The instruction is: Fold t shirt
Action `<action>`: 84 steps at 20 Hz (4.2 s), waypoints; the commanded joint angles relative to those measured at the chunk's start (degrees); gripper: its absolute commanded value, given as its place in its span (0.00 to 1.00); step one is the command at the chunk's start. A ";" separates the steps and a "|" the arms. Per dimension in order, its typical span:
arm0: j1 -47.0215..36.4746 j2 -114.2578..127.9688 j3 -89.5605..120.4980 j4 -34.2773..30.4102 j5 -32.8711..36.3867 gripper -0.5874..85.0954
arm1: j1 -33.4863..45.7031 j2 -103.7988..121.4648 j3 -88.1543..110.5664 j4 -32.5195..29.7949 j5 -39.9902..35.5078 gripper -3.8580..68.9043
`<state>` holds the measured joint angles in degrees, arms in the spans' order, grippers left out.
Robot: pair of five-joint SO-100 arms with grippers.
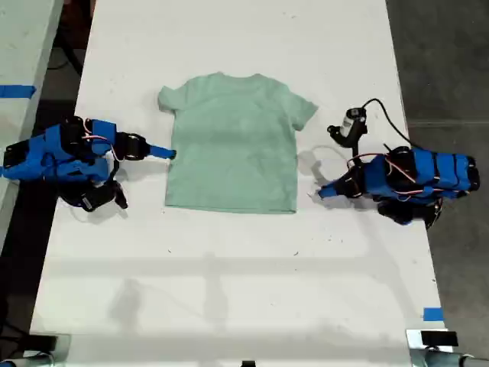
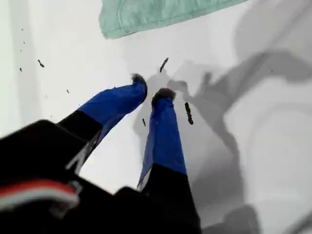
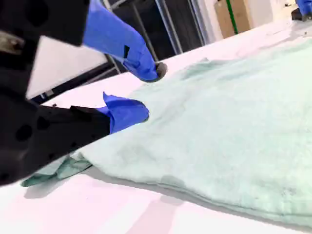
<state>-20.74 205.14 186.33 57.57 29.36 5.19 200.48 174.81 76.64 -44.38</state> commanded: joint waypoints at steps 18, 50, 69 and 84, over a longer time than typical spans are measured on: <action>1.76 0.79 2.46 -0.26 -48.87 0.30 | 2.29 0.44 2.64 -0.97 15.38 0.13; -34.89 0.88 0.97 -16.17 2.02 0.15 | 48.16 -134.03 -125.95 8.96 -17.84 0.05; -35.42 0.88 0.88 -15.73 2.11 0.16 | 24.61 -108.98 -120.06 9.49 -17.31 0.24; -33.93 0.88 1.85 -17.31 3.96 0.00 | 17.05 0.35 0.26 -6.86 -3.52 0.05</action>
<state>-55.20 205.49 186.24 41.31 32.96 20.65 198.72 173.06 70.84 -49.04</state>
